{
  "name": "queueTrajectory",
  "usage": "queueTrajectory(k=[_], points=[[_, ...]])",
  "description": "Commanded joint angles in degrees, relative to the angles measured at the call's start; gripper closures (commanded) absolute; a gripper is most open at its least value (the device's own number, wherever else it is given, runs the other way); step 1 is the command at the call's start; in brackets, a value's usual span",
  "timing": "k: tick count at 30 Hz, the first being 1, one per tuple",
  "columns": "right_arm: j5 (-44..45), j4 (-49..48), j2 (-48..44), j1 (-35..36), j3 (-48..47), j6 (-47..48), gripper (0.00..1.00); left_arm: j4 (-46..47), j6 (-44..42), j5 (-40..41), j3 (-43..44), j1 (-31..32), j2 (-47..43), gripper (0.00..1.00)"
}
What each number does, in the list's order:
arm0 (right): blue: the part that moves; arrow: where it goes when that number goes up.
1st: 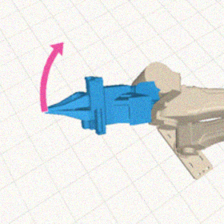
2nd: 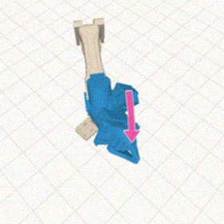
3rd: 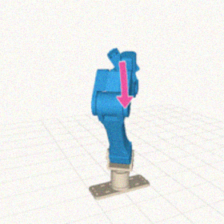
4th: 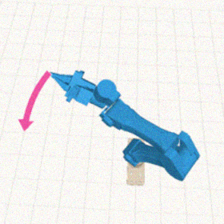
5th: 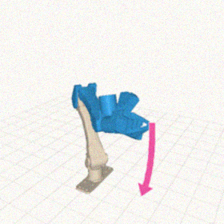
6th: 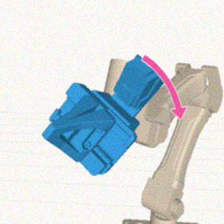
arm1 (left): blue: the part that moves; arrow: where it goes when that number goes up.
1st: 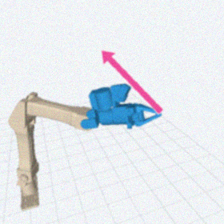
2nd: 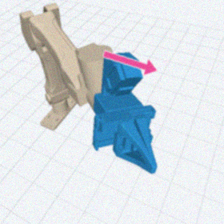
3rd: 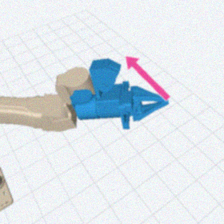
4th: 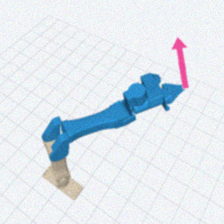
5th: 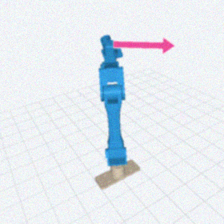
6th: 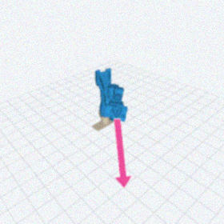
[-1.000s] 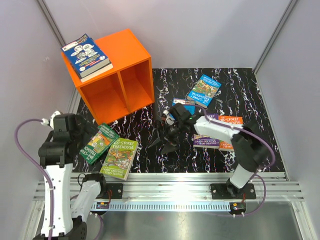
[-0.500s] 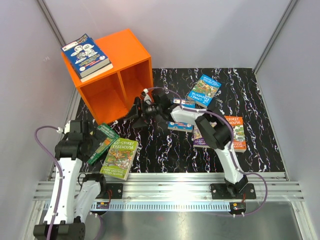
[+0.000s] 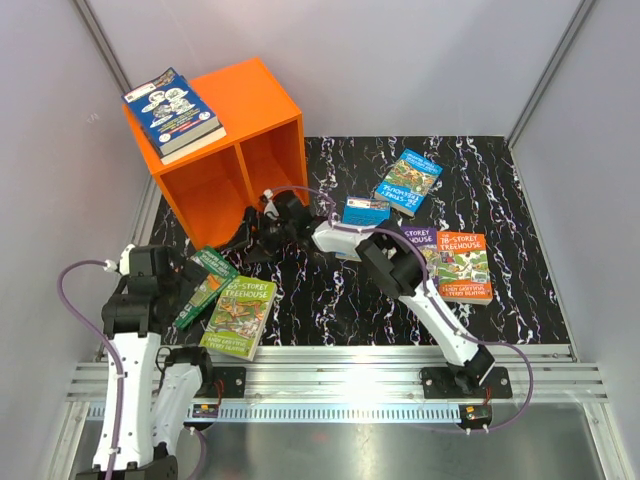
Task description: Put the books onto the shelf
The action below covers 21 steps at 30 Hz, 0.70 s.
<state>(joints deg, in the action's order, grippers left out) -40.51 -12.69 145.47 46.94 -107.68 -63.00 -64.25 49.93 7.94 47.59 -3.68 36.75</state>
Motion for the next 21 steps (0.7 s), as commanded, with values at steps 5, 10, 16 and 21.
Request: queueTrajectory(k=[5, 10, 16, 21], points=[[4.83, -3.12, 4.2, 4.47, -2.45, -0.36, 0.01, -4.13, -1.24, -0.56, 4.61, -0.27, -2.91, 0.01], [6.5, -4.45, 6.93, 6.59, -5.34, -2.82, 0.01, -7.11, -2.47, -1.0, 4.79, -0.19, -4.93, 0.01], [7.73, -5.42, 8.08, 8.69, -5.44, -4.06, 0.02, -9.84, -4.23, -0.13, 5.58, -0.19, -7.57, 0.01], [8.69, -6.12, 6.32, 10.28, -2.37, -4.14, 0.03, -10.72, -5.28, 0.05, 5.58, -0.27, -8.54, 0.01]])
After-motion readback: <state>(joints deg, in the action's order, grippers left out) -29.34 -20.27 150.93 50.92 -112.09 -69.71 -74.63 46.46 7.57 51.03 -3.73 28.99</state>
